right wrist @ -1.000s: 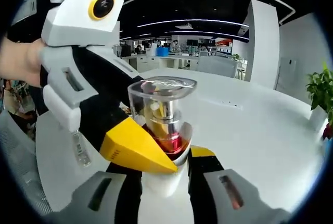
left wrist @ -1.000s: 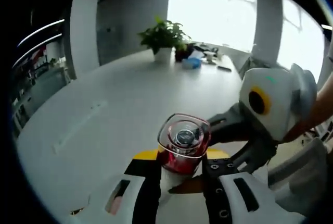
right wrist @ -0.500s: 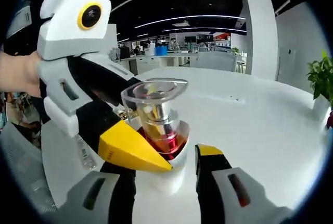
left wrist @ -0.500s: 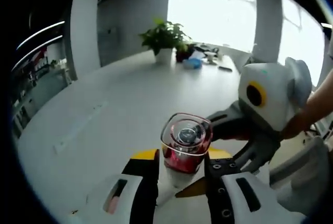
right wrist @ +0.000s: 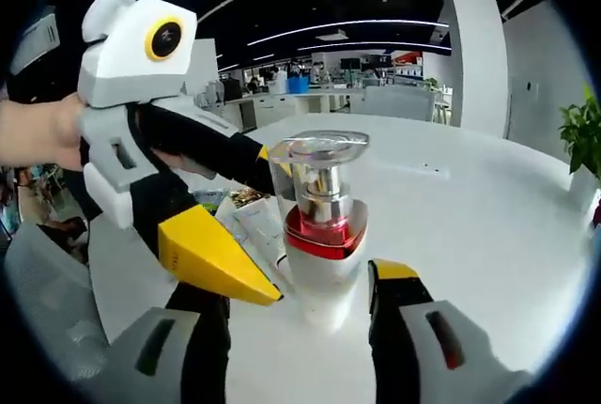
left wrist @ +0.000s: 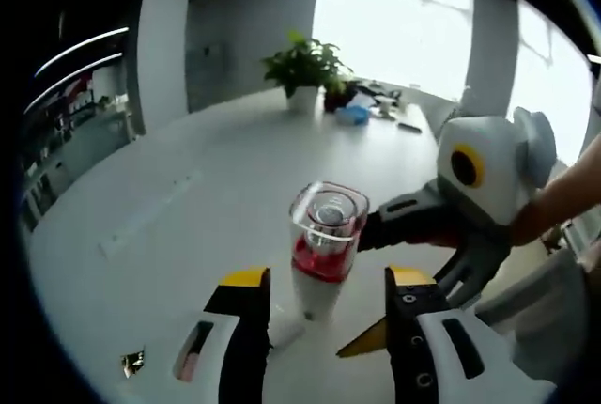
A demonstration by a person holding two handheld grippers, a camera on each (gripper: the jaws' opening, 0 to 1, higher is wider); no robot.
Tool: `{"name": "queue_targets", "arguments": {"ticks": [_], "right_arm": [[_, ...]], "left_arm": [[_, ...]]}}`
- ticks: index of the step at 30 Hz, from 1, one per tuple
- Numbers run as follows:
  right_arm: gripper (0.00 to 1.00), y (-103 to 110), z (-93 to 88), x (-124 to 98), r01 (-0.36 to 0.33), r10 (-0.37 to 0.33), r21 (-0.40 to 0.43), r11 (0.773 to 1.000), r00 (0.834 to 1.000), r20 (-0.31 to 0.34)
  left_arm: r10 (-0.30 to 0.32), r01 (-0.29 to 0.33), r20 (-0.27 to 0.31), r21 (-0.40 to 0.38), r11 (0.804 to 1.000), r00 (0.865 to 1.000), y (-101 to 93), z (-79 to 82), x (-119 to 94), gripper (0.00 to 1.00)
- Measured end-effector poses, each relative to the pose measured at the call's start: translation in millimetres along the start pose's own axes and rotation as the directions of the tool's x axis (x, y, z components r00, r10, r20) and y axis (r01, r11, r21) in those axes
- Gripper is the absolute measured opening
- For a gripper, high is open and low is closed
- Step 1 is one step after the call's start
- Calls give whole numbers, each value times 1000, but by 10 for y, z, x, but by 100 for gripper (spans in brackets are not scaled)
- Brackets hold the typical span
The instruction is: Arrange the skincare products in the storage area until every visible bottle or jar stands upright without overlapping.
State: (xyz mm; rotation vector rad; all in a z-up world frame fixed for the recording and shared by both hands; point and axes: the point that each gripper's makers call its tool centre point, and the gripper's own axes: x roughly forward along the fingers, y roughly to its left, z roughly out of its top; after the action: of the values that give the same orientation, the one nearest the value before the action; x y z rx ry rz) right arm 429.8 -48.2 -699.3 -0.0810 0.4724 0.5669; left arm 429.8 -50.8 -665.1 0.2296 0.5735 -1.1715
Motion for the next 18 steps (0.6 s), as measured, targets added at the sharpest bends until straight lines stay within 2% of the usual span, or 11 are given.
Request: {"name": "queue_targets", "arguments": {"ticks": [5, 9, 18], "right_arm": [[70, 76, -17, -67, -11, 11, 5, 1000, 1000, -4], [76, 152, -34, -126, -20, 20, 10, 1000, 1000, -6], [84, 309, -126, -278, -34, 34, 15, 999, 999, -24]], "left_arm": [[7, -7, -2, -37, 999, 1000, -35, -85, -89, 56], [35, -36, -6, -63, 997, 999, -14, -149, -169, 64], [81, -79, 8, -152, 985, 997, -38, -302, -392, 70]]}}
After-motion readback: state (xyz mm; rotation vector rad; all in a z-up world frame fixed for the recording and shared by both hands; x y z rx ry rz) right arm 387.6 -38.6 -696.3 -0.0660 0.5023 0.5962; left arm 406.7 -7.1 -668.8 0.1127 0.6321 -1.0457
